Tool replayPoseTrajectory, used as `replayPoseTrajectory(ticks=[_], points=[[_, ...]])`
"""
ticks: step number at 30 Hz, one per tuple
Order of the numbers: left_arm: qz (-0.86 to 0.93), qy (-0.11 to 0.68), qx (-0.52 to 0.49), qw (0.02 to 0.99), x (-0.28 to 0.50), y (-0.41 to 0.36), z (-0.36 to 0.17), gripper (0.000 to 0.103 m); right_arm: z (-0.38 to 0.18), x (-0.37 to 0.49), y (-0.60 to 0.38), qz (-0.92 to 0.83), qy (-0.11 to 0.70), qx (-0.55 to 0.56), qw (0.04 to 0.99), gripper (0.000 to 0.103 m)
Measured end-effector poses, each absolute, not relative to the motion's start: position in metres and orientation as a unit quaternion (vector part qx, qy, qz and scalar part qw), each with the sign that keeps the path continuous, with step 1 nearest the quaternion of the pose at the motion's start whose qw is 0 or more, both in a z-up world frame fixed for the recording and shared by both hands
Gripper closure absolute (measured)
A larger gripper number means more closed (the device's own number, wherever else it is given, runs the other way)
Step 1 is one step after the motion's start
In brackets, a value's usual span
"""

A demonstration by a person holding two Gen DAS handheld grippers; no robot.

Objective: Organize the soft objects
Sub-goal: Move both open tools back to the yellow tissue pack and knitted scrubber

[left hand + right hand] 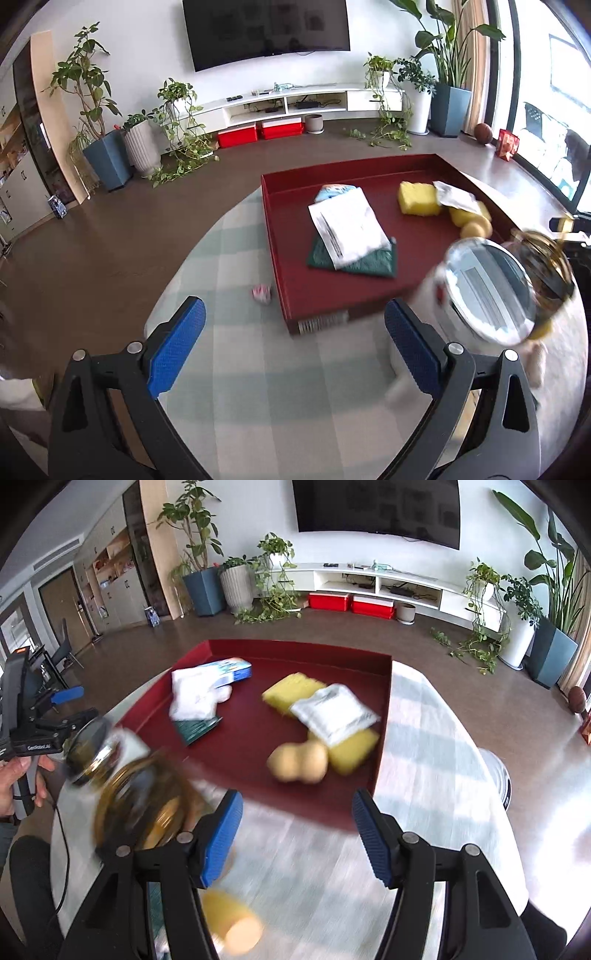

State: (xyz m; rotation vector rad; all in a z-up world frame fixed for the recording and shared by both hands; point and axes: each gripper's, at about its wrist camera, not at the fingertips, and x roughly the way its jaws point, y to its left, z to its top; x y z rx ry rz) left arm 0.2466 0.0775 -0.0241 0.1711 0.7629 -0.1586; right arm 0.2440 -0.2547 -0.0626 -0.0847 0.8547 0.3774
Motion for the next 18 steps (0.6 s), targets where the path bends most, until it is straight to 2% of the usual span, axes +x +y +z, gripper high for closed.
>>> replayPoseTrajectory(ticks=[7, 9, 18], points=[[-0.095, 0.385, 0.050, 0.917, 0.177, 0.076, -0.033, 0.004, -0.065, 0.175, -0.244, 0.193, 0.404, -0.022, 0.894, 0.036], [-0.108, 0.396, 0.051, 0.910, 0.155, 0.064, -0.042, 0.000, -0.068, 0.160, -0.241, 0.192, 0.405, -0.023, 0.894, 0.036], [-0.151, 0.414, 0.076, 0.894, 0.108, 0.000, -0.071, 0.000, -0.093, 0.096, -0.224, 0.152, 0.425, -0.005, 0.892, 0.035]])
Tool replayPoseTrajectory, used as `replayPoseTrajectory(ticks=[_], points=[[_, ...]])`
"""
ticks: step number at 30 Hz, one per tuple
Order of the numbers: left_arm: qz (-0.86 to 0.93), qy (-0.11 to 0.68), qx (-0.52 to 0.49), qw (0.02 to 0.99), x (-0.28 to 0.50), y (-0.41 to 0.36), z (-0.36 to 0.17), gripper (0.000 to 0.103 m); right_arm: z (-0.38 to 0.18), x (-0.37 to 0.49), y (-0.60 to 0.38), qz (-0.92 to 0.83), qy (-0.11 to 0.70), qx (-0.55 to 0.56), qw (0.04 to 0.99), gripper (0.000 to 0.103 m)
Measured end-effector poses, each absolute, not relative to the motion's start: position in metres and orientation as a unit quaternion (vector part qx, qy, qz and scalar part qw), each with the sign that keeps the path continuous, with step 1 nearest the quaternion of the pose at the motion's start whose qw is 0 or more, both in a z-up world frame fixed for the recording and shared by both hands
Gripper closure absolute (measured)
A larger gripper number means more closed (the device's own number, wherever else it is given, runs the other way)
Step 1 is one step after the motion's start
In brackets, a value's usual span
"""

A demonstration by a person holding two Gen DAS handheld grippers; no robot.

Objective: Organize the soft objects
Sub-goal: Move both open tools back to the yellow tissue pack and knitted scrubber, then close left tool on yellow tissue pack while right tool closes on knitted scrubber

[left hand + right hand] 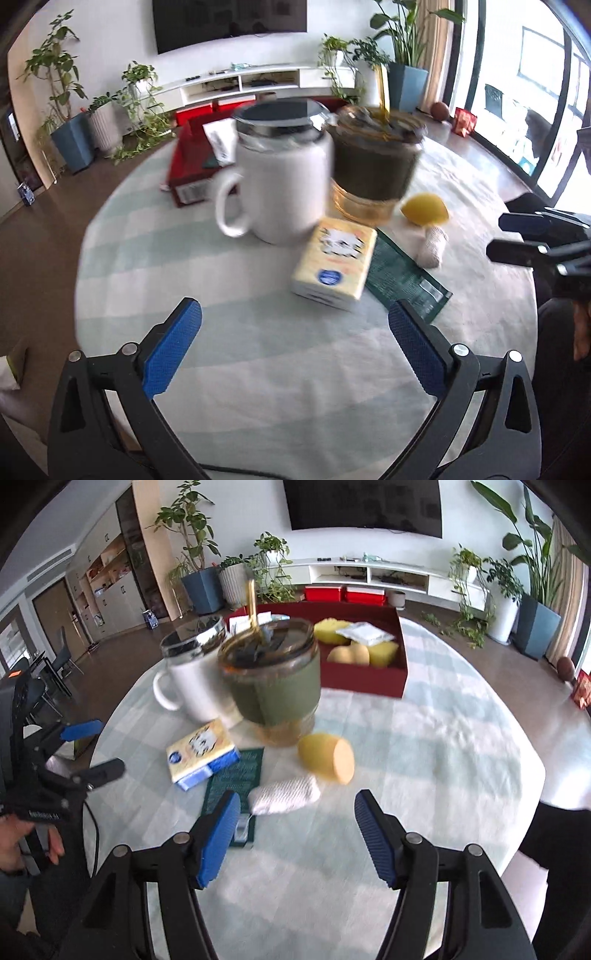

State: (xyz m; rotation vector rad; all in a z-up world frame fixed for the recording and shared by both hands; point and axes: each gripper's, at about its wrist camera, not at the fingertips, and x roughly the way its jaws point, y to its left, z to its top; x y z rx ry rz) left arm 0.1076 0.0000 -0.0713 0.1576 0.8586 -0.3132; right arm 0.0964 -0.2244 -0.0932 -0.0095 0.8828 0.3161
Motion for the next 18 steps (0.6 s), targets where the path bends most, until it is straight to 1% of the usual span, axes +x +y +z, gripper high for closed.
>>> replayPoseTrajectory(ticks=[5, 14, 18], points=[[-0.148, 0.422, 0.093, 0.890, 0.119, -0.018, -0.080, 0.000, -0.103, 0.087, -0.211, 0.146, 0.429, 0.001, 0.891, 0.035], [-0.154, 0.448, 0.107, 0.874, 0.146, -0.031, -0.101, 0.000, -0.128, 0.118, -0.203, 0.130, 0.455, 0.016, 0.881, 0.035], [-0.152, 0.445, 0.104, 0.876, 0.146, -0.032, -0.106, 0.000, -0.136, 0.124, -0.201, 0.131, 0.459, 0.021, 0.878, 0.035]])
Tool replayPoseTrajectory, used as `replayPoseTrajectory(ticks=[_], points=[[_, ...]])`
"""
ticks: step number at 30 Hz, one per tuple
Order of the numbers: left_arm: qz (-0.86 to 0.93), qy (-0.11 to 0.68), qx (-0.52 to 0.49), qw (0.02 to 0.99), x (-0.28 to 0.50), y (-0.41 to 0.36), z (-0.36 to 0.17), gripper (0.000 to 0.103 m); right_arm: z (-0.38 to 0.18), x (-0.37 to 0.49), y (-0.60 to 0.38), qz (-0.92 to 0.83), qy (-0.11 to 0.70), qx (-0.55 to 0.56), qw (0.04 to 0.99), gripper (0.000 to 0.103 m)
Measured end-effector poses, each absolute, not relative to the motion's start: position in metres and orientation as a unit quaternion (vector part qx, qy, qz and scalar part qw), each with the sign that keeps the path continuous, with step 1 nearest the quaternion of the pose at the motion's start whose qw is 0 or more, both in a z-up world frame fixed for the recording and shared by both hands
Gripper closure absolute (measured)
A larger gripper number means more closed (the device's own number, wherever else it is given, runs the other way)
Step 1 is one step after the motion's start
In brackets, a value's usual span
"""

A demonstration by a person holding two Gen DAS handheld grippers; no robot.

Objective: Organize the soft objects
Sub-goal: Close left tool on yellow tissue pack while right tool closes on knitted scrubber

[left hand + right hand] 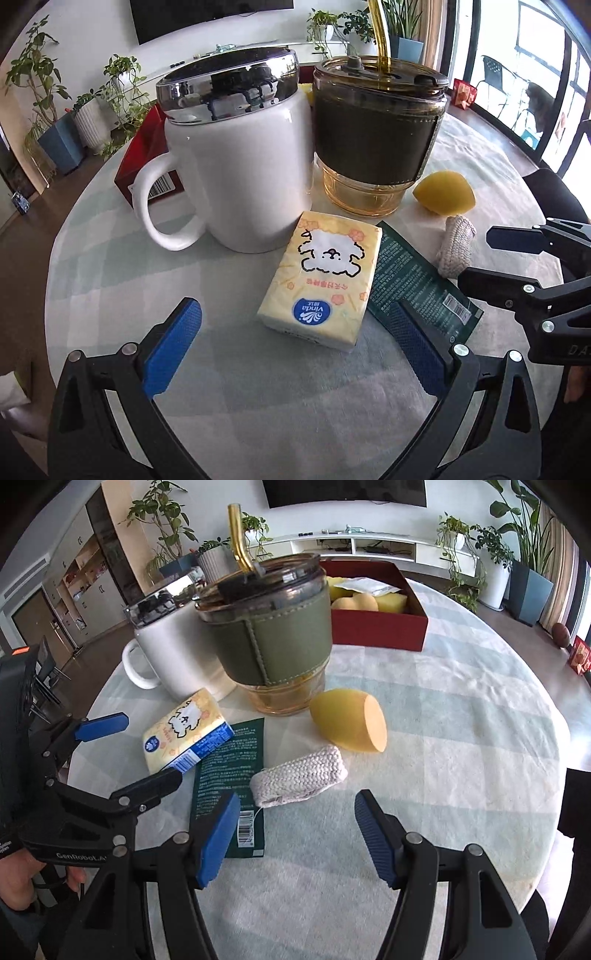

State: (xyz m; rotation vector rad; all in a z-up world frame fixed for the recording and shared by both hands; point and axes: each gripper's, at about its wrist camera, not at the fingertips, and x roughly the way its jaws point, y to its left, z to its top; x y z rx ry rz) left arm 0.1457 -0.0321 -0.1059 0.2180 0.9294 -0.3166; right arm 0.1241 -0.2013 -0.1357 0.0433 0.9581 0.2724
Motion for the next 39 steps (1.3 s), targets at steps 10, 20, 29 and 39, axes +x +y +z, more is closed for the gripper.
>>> replayPoseTrajectory(ticks=[10, 20, 29, 39], points=[[-0.129, 0.452, 0.109, 0.876, 0.154, -0.033, -0.112, 0.000, -0.139, 0.130, -0.196, 0.132, 0.463, 0.018, 0.876, 0.035], [-0.112, 0.461, 0.100, 0.875, 0.162, -0.028, -0.118, 0.001, -0.141, 0.135, -0.194, 0.122, 0.463, 0.019, 0.878, 0.035], [-0.131, 0.459, 0.115, 0.871, 0.161, -0.045, -0.113, 0.028, -0.144, 0.138, -0.190, 0.110, 0.465, 0.011, 0.878, 0.035], [-0.152, 0.463, 0.101, 0.867, 0.161, -0.055, -0.110, 0.044, -0.143, 0.138, -0.188, 0.094, 0.462, -0.007, 0.882, 0.045]])
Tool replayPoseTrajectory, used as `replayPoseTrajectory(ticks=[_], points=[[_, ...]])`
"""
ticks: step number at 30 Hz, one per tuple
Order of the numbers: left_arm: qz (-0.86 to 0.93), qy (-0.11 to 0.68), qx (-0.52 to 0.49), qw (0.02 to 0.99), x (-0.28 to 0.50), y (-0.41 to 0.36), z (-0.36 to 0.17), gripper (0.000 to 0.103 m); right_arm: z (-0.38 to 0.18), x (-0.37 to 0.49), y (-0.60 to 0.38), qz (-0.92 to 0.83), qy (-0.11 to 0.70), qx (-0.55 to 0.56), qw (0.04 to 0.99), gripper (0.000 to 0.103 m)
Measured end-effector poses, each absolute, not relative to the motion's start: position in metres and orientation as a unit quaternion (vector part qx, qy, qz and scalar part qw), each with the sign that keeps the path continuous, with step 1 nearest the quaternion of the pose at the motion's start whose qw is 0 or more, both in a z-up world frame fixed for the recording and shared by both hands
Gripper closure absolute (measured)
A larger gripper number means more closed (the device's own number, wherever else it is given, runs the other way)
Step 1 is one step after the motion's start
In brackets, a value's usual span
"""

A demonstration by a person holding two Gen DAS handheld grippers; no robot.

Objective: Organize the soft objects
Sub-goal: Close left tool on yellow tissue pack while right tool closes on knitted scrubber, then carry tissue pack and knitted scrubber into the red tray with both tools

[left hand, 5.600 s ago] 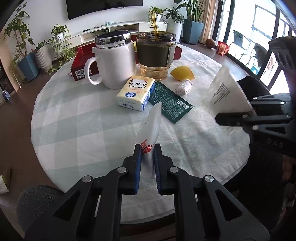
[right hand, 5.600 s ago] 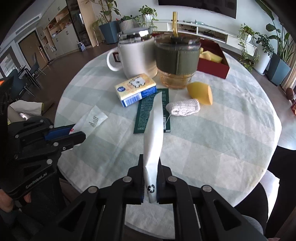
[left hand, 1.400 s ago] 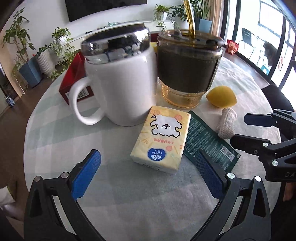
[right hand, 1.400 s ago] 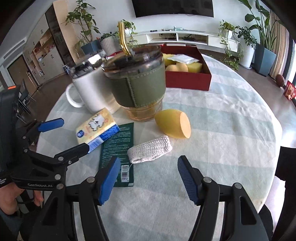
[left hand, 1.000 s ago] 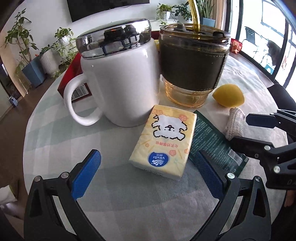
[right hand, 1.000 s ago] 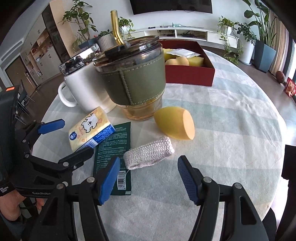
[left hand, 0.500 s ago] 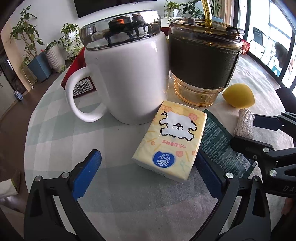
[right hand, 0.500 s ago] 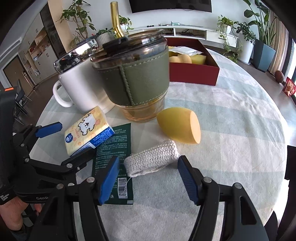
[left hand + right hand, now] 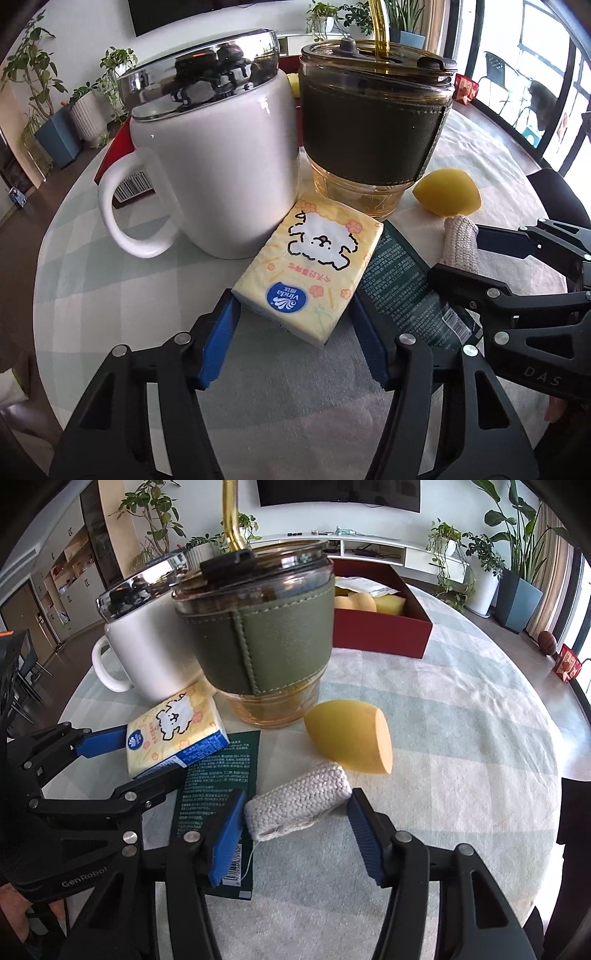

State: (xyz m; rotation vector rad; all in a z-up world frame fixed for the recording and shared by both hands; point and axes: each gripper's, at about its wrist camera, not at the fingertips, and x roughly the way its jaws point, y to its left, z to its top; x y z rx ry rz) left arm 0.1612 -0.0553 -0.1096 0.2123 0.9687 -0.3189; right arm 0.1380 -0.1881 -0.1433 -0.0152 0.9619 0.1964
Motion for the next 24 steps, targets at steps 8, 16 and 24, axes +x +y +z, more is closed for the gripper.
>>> replayPoseTrajectory(ticks=[8, 16, 24], points=[[-0.142, 0.445, 0.090, 0.880, 0.144, -0.045, -0.095, 0.045, -0.128, 0.122, -0.187, 0.089, 0.450, -0.017, 0.888, 0.046], [-0.125, 0.432, 0.068, 0.890, 0.104, -0.036, -0.070, 0.045, -0.101, 0.095, -0.183, 0.096, 0.442, -0.015, 0.892, 0.046], [-0.107, 0.422, 0.051, 0.899, 0.077, -0.024, -0.054, 0.045, -0.073, 0.074, -0.174, 0.103, 0.424, -0.021, 0.899, 0.046]])
